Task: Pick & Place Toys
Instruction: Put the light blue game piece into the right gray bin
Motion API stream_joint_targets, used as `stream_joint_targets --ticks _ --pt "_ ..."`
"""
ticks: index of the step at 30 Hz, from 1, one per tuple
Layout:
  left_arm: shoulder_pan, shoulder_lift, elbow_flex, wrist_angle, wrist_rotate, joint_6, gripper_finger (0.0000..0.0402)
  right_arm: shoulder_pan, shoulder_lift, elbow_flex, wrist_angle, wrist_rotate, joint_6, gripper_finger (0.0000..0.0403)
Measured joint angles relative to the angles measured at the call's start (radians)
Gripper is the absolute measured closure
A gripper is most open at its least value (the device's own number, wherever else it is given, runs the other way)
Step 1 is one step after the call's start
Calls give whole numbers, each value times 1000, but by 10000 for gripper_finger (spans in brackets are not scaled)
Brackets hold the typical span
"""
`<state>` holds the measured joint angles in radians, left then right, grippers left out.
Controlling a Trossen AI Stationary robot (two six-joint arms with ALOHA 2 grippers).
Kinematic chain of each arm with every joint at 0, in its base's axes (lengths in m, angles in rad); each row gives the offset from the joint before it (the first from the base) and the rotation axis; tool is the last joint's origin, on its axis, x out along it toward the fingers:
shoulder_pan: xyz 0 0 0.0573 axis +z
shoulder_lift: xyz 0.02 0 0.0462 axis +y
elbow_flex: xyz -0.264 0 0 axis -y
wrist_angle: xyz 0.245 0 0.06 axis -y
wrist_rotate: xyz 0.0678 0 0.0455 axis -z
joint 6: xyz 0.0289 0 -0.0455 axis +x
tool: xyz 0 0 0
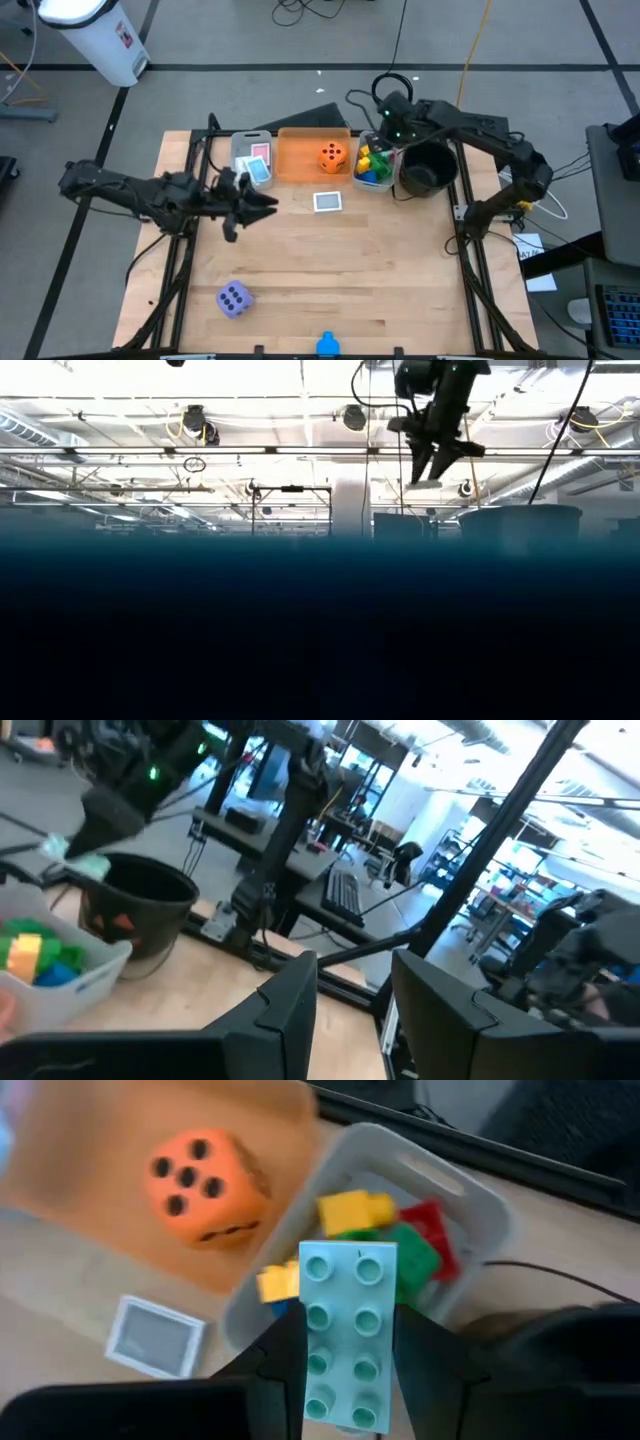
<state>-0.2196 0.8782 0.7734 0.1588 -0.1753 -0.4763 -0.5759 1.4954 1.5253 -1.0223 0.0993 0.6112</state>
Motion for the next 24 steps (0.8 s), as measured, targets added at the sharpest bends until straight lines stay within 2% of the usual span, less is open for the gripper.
stream_joint_targets --ticks 7,13,24 --pt "86 -65 0 -79 95 27 266 -45 73 -22 10 -8 -21 296" --pt "115 -68 0 -128 159 18 266 -35 152 -67 54 -79 -6 297" --pt "115 -67 0 -166 171 3 266 6 189 -67 37 -77 -44 296"
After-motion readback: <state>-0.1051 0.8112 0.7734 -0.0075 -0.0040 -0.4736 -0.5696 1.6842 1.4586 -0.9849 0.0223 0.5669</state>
